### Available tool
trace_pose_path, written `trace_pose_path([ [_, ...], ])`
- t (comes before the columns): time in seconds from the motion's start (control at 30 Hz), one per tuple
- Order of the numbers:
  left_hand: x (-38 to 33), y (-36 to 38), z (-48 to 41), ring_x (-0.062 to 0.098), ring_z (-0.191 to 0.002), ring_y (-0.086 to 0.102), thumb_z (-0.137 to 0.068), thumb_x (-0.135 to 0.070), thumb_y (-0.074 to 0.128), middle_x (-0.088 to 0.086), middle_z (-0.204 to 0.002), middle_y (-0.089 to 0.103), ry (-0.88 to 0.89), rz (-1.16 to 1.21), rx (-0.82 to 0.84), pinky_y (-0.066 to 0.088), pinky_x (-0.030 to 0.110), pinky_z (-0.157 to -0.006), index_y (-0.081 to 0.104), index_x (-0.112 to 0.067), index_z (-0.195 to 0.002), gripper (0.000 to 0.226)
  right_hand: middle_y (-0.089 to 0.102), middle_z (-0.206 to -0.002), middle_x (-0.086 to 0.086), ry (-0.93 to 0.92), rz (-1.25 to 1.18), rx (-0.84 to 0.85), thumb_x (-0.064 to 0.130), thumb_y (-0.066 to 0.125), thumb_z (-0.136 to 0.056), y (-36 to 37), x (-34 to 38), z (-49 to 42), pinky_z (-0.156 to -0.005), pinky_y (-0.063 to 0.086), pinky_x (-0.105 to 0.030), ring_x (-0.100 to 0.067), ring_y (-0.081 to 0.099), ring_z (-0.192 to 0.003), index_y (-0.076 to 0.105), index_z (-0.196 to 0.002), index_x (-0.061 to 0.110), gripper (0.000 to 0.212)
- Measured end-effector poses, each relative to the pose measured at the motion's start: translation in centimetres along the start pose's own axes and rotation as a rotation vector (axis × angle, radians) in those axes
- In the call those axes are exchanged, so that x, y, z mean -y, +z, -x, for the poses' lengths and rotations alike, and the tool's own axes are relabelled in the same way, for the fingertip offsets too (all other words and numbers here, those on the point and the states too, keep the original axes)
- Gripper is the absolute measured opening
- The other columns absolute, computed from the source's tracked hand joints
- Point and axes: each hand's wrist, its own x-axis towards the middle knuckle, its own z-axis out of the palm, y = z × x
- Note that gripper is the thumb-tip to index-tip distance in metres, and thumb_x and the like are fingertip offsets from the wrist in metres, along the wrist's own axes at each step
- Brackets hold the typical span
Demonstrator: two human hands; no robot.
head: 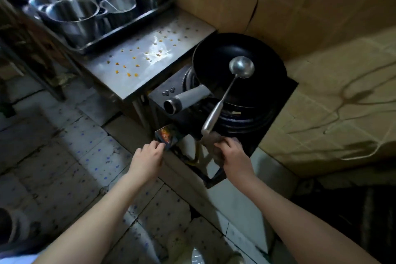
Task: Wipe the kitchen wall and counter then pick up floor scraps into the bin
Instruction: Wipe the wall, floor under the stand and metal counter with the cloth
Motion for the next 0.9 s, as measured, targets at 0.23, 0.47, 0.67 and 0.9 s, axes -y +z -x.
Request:
trace_pose_path([
  [0.23, -1.7, 1.3, -2.3, 0.024, -0.119, 0.048, -0.095, -0.025, 0.043, 0.004, -0.138, 0.042, 0.112, -0.018, 0.046, 0.041, 0.035, -0.09, 0.033, -0.021, -0.141, 0.048, 0.043, -0.136, -0.003, 0.301, -0.035, 0.028, -0.005, 0.045, -0.085, 2.4, -3.5, -0.6, -0.094, 0.045, -0.037, -0.026, 0.042, -0.119, 0.049, -0.131, 0.023, 0.054],
  [0.47, -1.1, 0.8, -3.6, 0.023, -0.115, 0.051, -0.094, -0.029, 0.047, 0.004, -0.134, 0.045, 0.166, -0.046, 0.017, 0.042, 0.034, -0.087, 0.038, -0.021, -0.138, 0.046, 0.034, -0.148, -0.004, 0.271, -0.066, 0.034, -0.003, 0.048, -0.088, 4.5, -2.3, -3.1, -0.106, 0.038, -0.042, -0.029, 0.027, -0.138, 0.045, -0.134, 0.023, 0.053],
  [0.67, -1.1, 1.1, -4.0, 0.022, -0.117, 0.05, -0.094, -0.031, 0.047, 0.003, -0.137, 0.044, 0.204, -0.044, 0.039, 0.043, 0.033, -0.089, 0.038, -0.022, -0.138, 0.046, 0.033, -0.15, -0.002, 0.192, -0.061, 0.079, -0.001, 0.049, -0.088, 4.1, -4.1, -3.2, -0.1, 0.044, -0.045, -0.029, 0.031, -0.136, 0.048, -0.134, 0.026, 0.053],
  [0.9, -0.4, 1.2, -2.8, 0.022, -0.118, 0.049, -0.093, -0.031, 0.047, 0.003, -0.138, 0.044, 0.173, -0.06, 0.081, 0.044, 0.034, -0.091, 0.036, -0.021, -0.138, 0.048, 0.035, -0.15, -0.008, 0.284, -0.001, 0.083, 0.009, 0.046, -0.094, 2.5, -9.0, -2.7, -0.106, 0.039, -0.043, -0.028, 0.03, -0.139, 0.045, -0.138, 0.025, 0.048],
])
